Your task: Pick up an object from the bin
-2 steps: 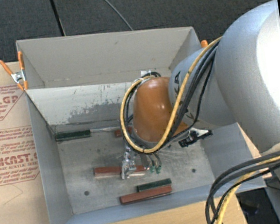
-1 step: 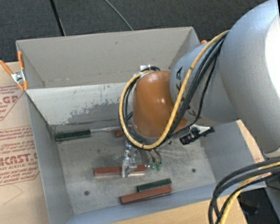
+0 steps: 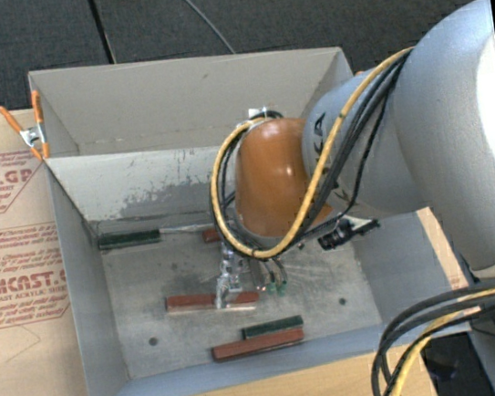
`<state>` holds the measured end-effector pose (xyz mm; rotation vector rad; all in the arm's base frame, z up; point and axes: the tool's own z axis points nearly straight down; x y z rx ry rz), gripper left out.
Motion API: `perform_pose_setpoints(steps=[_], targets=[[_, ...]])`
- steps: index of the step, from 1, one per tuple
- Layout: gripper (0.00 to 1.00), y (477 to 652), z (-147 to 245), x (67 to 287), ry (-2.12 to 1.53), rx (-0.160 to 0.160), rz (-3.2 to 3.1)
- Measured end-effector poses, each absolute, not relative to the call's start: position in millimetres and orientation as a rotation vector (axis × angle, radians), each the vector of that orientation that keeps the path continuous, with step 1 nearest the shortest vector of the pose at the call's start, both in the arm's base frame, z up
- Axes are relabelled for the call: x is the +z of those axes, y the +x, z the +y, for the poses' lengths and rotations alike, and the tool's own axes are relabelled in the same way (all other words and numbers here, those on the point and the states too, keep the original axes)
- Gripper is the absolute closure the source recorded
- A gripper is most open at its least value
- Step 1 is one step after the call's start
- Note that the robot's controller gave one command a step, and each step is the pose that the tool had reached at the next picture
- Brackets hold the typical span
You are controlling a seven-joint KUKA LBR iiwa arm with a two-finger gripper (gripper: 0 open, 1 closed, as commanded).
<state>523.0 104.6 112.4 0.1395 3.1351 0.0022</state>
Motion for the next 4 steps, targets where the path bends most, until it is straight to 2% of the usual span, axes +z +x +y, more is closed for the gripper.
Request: perform_pose_setpoints(steps=[1,2,3,4], targets=[[1.0,517.4,104,156,0.167,-0.001,3.145],[0.0,516.9,107,98,0.032,-0.001,3.144],[0.0,517.2,107,100,0.033,0.0,3.142],[1.0,517.1,118,76,-0.24,0.004,3.118]])
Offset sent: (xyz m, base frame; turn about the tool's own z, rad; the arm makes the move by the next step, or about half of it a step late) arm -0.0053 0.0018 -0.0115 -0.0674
